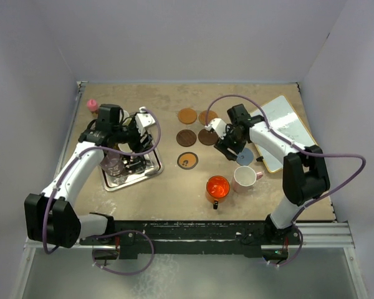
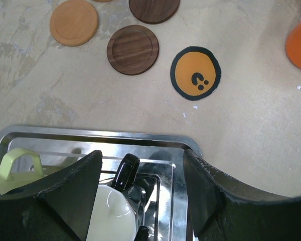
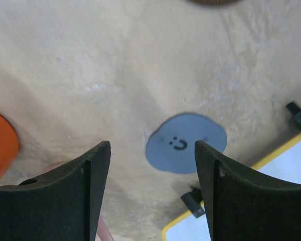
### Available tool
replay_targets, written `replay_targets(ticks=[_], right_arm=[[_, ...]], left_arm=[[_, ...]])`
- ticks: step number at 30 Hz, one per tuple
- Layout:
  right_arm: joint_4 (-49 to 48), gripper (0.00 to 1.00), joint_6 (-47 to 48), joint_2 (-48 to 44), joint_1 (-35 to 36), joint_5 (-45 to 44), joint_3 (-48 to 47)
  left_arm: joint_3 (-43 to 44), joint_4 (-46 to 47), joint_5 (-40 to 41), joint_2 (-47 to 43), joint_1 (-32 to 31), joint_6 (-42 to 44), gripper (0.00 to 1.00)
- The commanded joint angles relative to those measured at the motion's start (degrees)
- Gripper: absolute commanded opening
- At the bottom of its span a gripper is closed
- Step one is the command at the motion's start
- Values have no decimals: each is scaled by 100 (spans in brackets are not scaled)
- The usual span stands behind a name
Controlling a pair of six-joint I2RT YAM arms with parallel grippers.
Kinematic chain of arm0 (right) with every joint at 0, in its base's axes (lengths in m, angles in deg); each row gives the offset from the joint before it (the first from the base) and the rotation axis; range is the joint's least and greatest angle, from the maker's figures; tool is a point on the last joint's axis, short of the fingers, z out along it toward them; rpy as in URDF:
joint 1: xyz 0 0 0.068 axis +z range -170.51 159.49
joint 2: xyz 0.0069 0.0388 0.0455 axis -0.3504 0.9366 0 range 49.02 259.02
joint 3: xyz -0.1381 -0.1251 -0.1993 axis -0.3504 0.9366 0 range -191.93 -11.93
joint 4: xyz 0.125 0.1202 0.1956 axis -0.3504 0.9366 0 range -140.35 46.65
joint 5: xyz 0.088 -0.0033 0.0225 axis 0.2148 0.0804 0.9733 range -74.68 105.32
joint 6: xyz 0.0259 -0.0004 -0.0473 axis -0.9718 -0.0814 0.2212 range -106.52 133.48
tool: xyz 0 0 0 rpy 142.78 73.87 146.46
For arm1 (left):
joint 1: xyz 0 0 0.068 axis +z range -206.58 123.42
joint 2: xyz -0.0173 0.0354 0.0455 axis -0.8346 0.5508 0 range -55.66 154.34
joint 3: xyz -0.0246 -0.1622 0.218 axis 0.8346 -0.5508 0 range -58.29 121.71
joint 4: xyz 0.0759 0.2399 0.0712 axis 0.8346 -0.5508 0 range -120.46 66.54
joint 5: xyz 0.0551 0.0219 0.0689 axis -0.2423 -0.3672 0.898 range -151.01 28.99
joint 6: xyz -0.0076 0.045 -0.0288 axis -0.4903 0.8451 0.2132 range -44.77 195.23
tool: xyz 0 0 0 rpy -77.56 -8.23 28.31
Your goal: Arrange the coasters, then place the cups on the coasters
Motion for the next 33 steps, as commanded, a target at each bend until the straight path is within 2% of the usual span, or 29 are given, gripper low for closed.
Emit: replay_targets(ticks=[1,11,13,24,33], right_arm=[[123,71,121,-260,-345,-125,348],[-12,79,94,-27,-829,-114,512],[-15,85,90,7,-902,-97,483],[55,99,148,227,-1141,9,407],[162,100,238,292,-1233,75,457]], left_arm=[[149,62,68,170,61,284,63],[151,281,-41,324,61,32,63],[157,291,-41,356,59,23,63],[99,429,-59,436,60,-117,63],[74,433,-76,425,59,-136,63]])
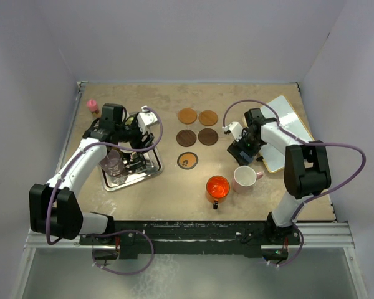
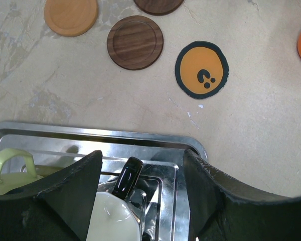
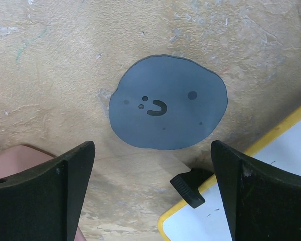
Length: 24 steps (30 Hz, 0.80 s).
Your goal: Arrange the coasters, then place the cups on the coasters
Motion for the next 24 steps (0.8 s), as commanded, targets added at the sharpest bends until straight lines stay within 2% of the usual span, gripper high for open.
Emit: replay_targets(ticks=[1,16,24], right_arm=[[184,100,156,65,-37,166,-113],[355,98,401,397,-147,429,-251],[121,99,384,295,-151,343,-253]], left_arm=[[70,224,-188,-33,61,-70,63],[-40,215,-205,-166,59,-34,63],[-63,241,-230,-167,57,-35,63]])
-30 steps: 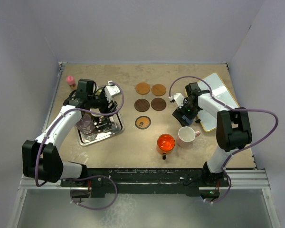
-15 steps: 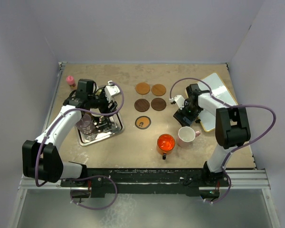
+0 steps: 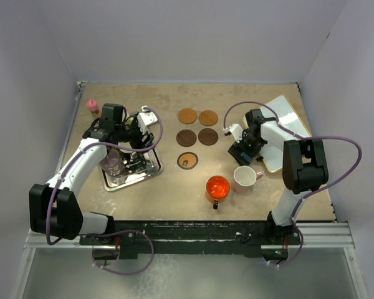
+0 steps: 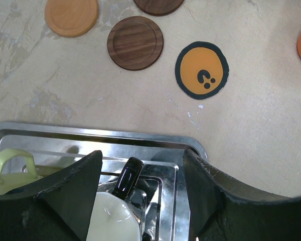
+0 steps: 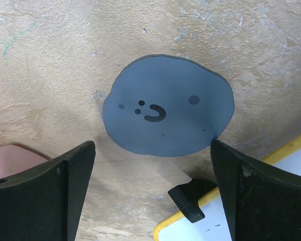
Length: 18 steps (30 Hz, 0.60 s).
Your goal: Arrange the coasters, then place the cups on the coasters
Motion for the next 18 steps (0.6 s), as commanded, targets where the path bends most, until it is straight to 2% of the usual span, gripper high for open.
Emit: replay_targets(ticks=[1,11,18], right_arm=[[14,99,111,39,-18,127,-197],[-175,99,192,249,-12,-51,-216],[-58,92,224,80,130,98,-79]], left_arm=[[-59,237,-223,-157,57,-37,63],[-103,254,-166,-212,57,-11,63],[-118,263,-150,-235,59,-11,63]])
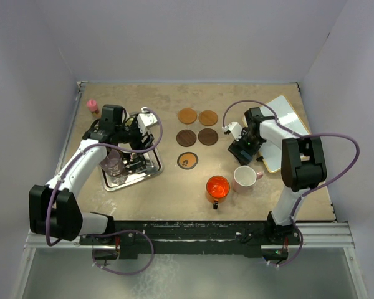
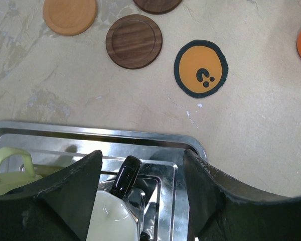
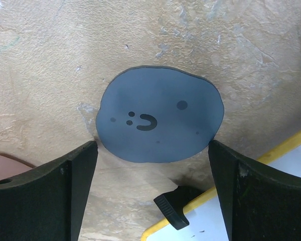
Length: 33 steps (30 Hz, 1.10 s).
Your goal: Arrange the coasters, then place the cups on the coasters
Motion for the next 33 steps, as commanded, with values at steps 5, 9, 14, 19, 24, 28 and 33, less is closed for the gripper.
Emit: replay_targets(ticks=[5,9,14,19,24,28,33], right_arm=[[-66,91,62,-103,452,92,279],[-152,89,-15,-58,789,13,313],[-173,83,59,51,1075,-372,249],[-19,74,150,206,1229,-586,32],[227,75,81,241,1383,-355,-280],[304,77,-25,424,1565,-284,-534],[349,77,-114,601,1772,-227,-751]], left_arm=[[-141,288,-106,-247,57,-29,63],[-154,257,-128,-368,58,-79,63],[-326,413,-109,-614,59,-143,63],[-418,480,-25,-724,58,-144,63],[-433,489,-21,-736,57,-125,63],[-460,491,-12,-730,57,-103,63],[-489,486,-18,-783,57,-90,63]])
